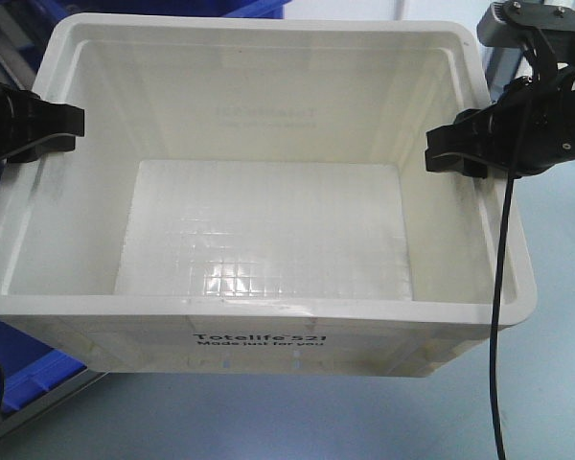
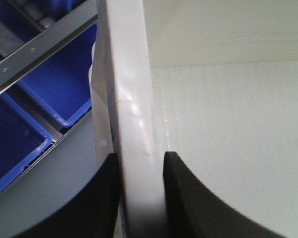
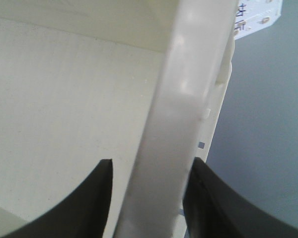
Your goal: Move bin from left to right shelf
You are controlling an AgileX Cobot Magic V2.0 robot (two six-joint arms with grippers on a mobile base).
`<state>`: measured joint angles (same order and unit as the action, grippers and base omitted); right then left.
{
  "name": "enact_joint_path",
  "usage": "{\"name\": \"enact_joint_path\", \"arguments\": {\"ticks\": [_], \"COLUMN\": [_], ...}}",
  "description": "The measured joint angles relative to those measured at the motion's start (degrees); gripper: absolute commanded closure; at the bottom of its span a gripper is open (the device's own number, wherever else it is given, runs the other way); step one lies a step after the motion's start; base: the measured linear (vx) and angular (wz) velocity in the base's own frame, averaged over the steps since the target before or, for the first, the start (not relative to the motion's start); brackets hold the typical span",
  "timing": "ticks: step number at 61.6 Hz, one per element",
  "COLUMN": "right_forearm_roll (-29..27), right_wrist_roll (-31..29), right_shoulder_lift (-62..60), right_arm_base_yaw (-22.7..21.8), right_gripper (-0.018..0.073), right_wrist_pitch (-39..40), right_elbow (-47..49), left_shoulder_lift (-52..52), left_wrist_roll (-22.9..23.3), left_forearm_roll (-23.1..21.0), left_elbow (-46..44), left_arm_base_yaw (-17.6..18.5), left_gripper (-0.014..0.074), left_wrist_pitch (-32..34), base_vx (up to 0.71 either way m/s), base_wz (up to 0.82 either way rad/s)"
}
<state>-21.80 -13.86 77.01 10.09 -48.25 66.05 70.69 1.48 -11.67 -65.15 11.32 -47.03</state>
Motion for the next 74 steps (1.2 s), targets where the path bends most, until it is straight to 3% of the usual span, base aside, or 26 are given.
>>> {"name": "enact_joint_path", "arguments": {"ticks": [38,74], "right_forearm_roll": [0.0,0.0], "right_wrist_roll": [0.0,0.0], "right_shoulder_lift": [0.0,0.0], "right_arm_base_yaw": [0.0,0.0], "right_gripper": [0.0564,0.0564], "right_wrist_pitch": [-0.3,-0.3], "right_elbow": [0.0,0.0], "left_shoulder_lift": [0.0,0.0], "left_wrist_roll": [0.0,0.0], "left_forearm_roll": [0.0,0.0], "left_elbow": [0.0,0.0], "left_arm_base_yaw": [0.0,0.0], "left_gripper": [0.0604,0.0604], "left_wrist_pitch": [-0.1,-0.1], "base_vx": [0.03,0.09], "base_wz": [0.56,0.35]}}
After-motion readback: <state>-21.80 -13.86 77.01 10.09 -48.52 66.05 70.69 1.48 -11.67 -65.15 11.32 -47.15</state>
